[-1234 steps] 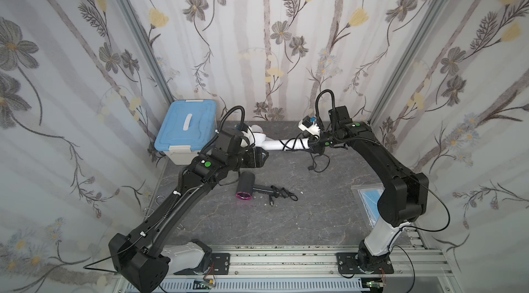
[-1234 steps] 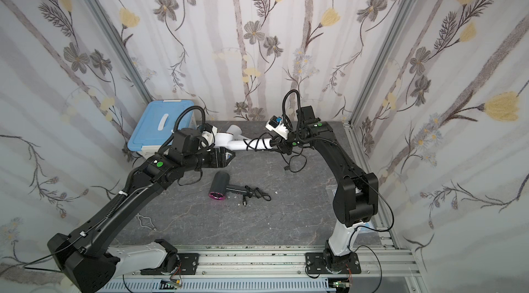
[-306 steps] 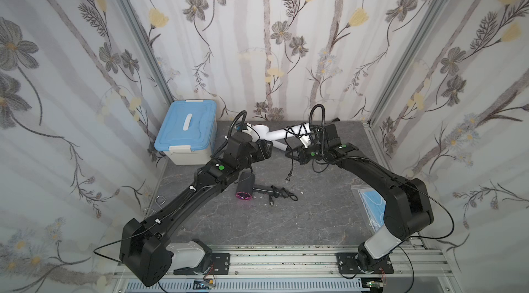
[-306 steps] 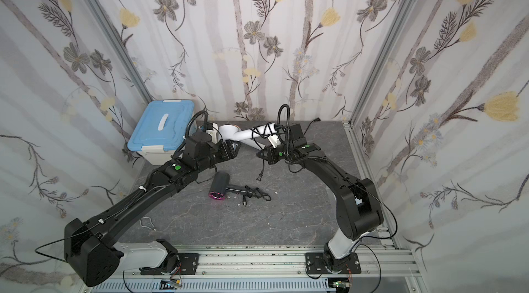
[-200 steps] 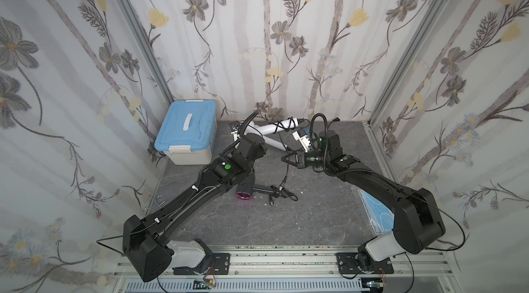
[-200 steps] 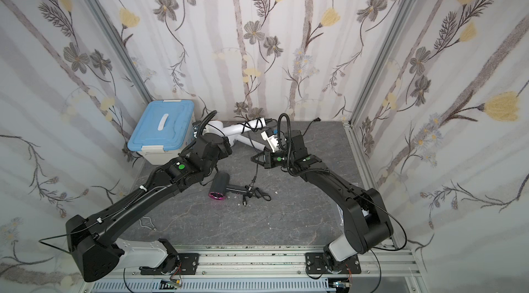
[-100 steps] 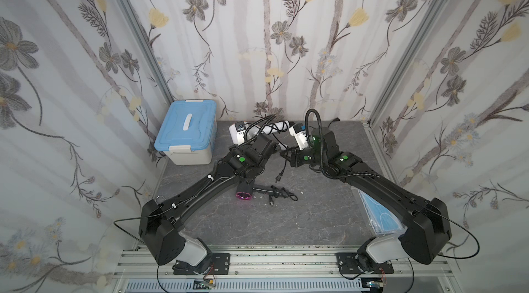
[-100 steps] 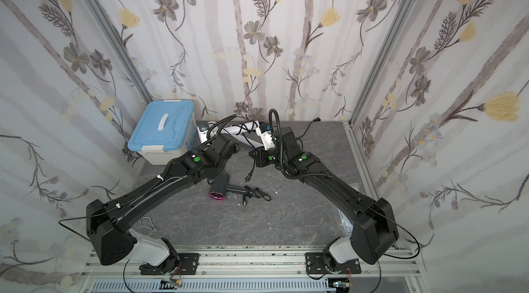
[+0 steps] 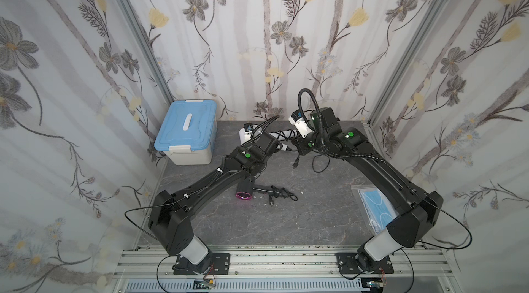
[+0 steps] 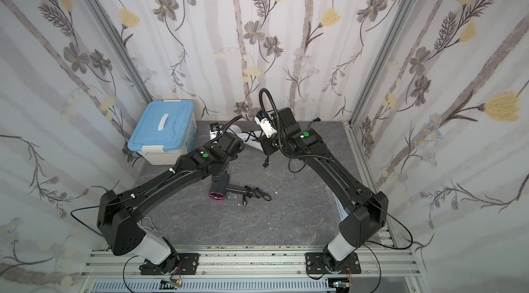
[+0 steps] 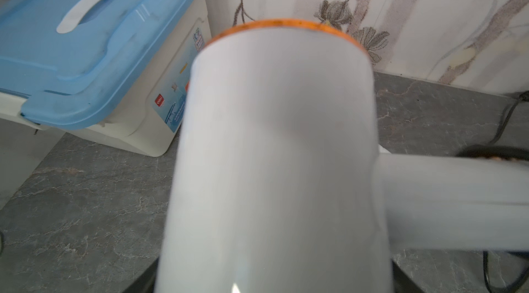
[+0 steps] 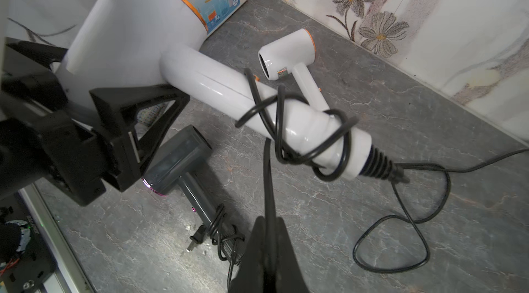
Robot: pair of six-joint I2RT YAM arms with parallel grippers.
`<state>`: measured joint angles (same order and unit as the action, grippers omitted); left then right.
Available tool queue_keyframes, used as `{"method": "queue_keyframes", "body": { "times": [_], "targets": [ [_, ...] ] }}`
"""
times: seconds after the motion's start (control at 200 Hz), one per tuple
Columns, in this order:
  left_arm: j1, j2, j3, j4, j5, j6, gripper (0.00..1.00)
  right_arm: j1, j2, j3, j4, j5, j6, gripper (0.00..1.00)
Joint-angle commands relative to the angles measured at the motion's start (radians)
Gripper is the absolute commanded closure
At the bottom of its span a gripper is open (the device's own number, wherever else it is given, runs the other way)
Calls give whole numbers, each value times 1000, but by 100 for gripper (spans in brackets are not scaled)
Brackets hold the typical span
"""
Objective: Wrap the cord around the hair dryer
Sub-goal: Wrap the power cord around the hair dryer.
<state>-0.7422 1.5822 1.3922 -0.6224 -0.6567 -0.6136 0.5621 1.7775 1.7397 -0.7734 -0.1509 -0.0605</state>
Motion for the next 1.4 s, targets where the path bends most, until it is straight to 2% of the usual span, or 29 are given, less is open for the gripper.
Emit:
{"method": "queue_keyframes", "body": {
  "times": [0.0,0.165,0.23,0.31,0.4,0.495,0.649,0.744,0.824,0.884,1.104,1.194,1.299,1.399],
  "targets": [
    [12,40,4,-149,64,164,100,-11,51,151,-139,14,-206,100],
    [12,102,26,-197,266,320,100,-15,150,337,-372,102,-416,100],
    [9,120,41,-234,287,354,100,-21,154,330,-426,93,-464,100],
    [6,123,52,-271,249,363,100,-26,168,318,-488,145,-463,100],
    [7,110,54,-310,182,362,100,-40,156,282,-495,152,-440,100],
    [6,110,95,-354,166,386,100,-54,152,261,-474,235,-438,100],
    [1,81,78,-362,240,465,100,-96,143,250,-416,314,-481,100],
    [-11,34,25,-332,324,547,100,-111,98,150,-285,334,-574,100],
    [-38,-4,-16,-309,378,628,100,-117,57,70,-187,284,-636,100],
    [-54,-27,-32,-310,408,664,100,-124,37,29,-131,195,-671,100],
    [-67,-123,-63,-275,576,704,100,-141,26,-14,-130,-284,-779,100],
    [-67,-174,-57,-243,631,693,100,-157,32,-29,-124,-385,-779,100],
    [-66,-219,-12,-239,649,673,100,-193,24,-66,-48,-517,-705,100],
    [-64,-236,49,-243,651,644,100,-199,5,-109,20,-611,-650,80]
  ]
}}
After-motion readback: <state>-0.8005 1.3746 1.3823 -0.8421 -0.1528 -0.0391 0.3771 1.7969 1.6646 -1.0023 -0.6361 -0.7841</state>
